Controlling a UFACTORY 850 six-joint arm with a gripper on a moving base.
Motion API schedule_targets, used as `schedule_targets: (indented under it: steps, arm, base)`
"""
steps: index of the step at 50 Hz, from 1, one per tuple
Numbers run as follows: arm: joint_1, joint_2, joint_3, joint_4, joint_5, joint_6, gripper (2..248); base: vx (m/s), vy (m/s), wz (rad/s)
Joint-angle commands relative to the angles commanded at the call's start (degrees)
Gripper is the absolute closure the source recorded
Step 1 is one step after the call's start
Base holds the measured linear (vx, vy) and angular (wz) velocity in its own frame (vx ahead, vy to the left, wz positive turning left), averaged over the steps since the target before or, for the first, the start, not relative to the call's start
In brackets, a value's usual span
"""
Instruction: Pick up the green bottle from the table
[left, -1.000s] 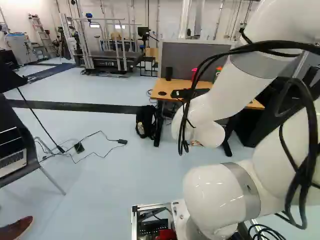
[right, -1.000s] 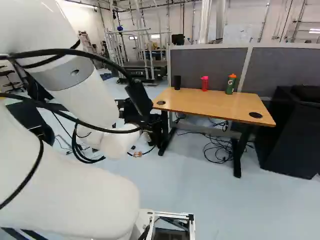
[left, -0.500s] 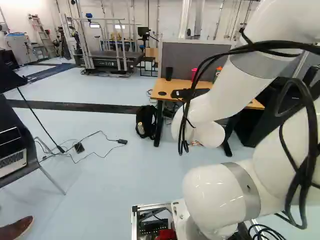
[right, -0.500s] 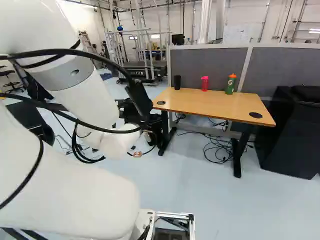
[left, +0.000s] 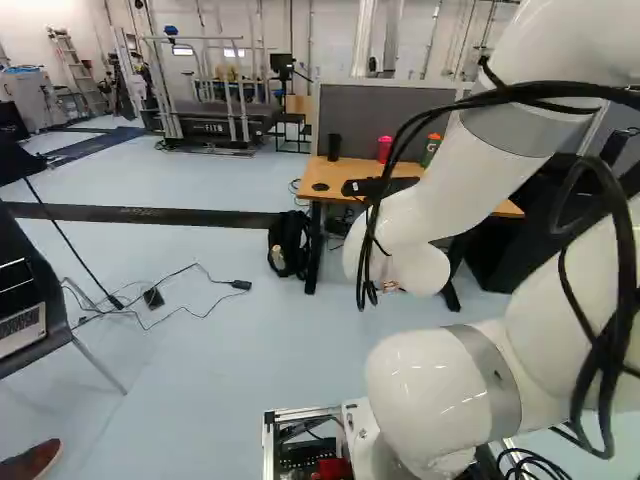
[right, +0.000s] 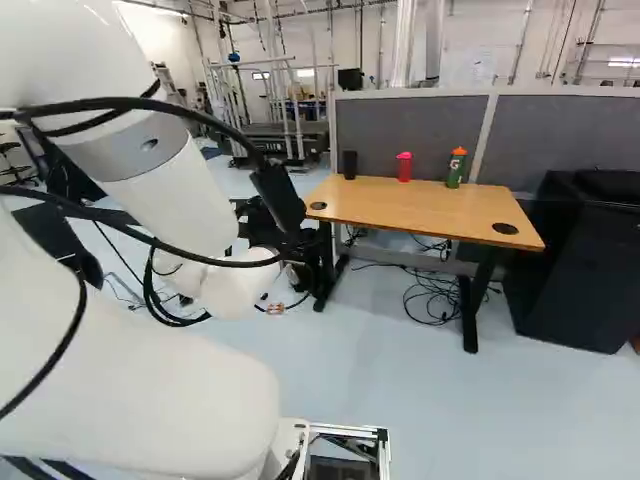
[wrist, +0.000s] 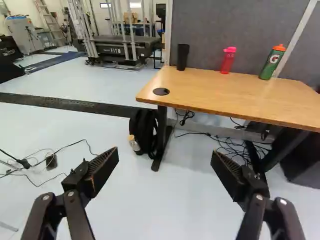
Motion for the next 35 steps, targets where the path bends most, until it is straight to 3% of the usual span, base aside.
schedule_targets:
  steps: [35]
  arm:
    - [0.00,0.00,0.00,0.00,0.00,0.00,3]
  base:
    - [0.142,-0.002,-0.031]
